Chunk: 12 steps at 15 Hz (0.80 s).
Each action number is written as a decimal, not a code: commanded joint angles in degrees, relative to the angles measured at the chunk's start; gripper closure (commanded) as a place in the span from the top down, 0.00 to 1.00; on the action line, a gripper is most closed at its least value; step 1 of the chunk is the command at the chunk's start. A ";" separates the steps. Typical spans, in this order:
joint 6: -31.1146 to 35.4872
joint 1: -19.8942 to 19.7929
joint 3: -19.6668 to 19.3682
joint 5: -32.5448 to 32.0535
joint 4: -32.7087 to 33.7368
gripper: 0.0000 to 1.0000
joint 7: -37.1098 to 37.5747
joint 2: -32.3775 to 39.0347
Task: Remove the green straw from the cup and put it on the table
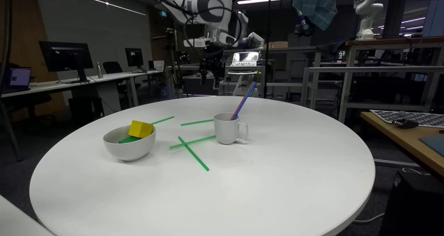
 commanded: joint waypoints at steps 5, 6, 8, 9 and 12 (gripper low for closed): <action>-0.29 -1.56 -0.41 0.66 -3.48 1.00 -3.06 -7.81; -0.29 -1.81 -0.46 0.92 -4.98 1.00 -3.69 -9.32; -0.26 -1.96 -0.53 1.12 -6.89 1.00 -4.11 -10.89; -0.26 -1.94 -0.52 1.14 -7.27 1.00 -4.14 -11.04; -0.25 -1.92 -0.50 1.15 -7.63 1.00 -4.14 -11.04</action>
